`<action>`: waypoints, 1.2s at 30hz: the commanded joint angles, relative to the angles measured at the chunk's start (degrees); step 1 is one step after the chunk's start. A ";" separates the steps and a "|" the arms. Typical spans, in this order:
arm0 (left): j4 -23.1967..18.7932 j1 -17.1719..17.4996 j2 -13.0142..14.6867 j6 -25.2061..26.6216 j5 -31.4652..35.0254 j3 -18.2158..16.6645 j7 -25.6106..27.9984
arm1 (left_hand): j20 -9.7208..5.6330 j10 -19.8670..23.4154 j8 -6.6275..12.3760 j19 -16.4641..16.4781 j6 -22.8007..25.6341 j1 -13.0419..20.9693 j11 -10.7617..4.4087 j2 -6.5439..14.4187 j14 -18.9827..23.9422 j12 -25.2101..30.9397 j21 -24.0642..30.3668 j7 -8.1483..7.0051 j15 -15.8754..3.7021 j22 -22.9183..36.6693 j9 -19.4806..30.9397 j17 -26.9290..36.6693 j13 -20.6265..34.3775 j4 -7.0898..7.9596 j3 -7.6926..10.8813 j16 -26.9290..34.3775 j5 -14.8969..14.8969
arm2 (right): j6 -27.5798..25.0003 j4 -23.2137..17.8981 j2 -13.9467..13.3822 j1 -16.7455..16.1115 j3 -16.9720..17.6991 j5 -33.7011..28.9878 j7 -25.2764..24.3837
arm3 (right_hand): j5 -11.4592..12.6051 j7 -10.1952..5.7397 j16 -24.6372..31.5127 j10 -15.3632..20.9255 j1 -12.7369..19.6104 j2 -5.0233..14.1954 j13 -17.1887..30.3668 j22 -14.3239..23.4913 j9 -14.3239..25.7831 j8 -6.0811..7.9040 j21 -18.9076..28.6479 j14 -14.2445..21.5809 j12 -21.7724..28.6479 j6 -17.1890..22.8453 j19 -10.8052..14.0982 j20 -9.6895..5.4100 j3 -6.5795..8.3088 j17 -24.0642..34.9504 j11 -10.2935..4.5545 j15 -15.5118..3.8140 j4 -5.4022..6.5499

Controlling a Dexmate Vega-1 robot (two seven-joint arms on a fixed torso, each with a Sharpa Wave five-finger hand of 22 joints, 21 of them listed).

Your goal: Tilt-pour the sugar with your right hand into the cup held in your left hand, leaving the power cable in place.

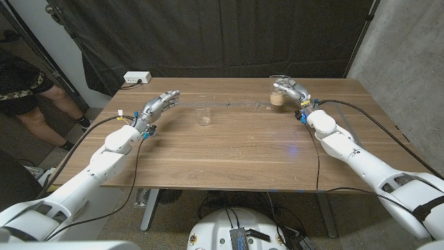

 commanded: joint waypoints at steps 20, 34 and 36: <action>15.68 -9.73 -0.15 -10.24 8.58 5.23 -5.58 | 0.28 -0.38 -0.34 0.57 -0.98 0.30 -0.05 -0.57 -0.38 -0.01 0.41 -0.01 -5.10 0.16 0.28 0.08 0.28 -0.58 -0.19 0.05 0.74 | -2.99 -1.58 -1.27 0.41 -0.96 -2.78 -1.42 | -0.12 0.04 -0.41 0.99 0.63 0.90 1.05 0.32 0.56 0.99 -0.05 0.72 0.76 0.81 -0.46 -0.31 -0.02 0.84 -0.17 -10.18 0.39; 23.74 -8.99 -2.55 -21.32 10.23 5.15 -1.15 | 0.20 0.00 -0.22 1.47 -0.66 -0.55 -0.10 -1.58 -0.08 0.21 0.69 -0.01 -5.40 0.15 0.36 0.16 0.39 -0.39 -0.96 0.33 1.01 | -3.96 -1.11 -1.84 1.78 -3.01 -5.11 0.48 | -0.13 0.04 -0.73 1.18 0.64 1.07 1.54 0.37 0.80 1.27 -0.09 0.88 1.04 0.95 -0.68 -0.35 -0.06 1.21 -0.03 -10.17 0.48; 25.73 -9.48 -2.94 -23.05 10.40 5.32 -1.29 | 0.18 -0.05 -0.24 1.54 -0.70 -0.62 0.10 -1.65 -0.02 0.19 0.70 0.01 -5.37 0.15 0.37 0.17 0.40 -0.36 -1.02 0.36 1.06 | -3.71 -0.89 -1.88 2.02 -3.34 -5.58 0.69 | -0.13 0.10 -0.71 1.11 0.69 1.10 1.62 0.37 0.83 1.35 -0.09 0.94 1.04 1.08 -0.70 -0.40 -0.06 1.32 -0.29 -10.17 0.47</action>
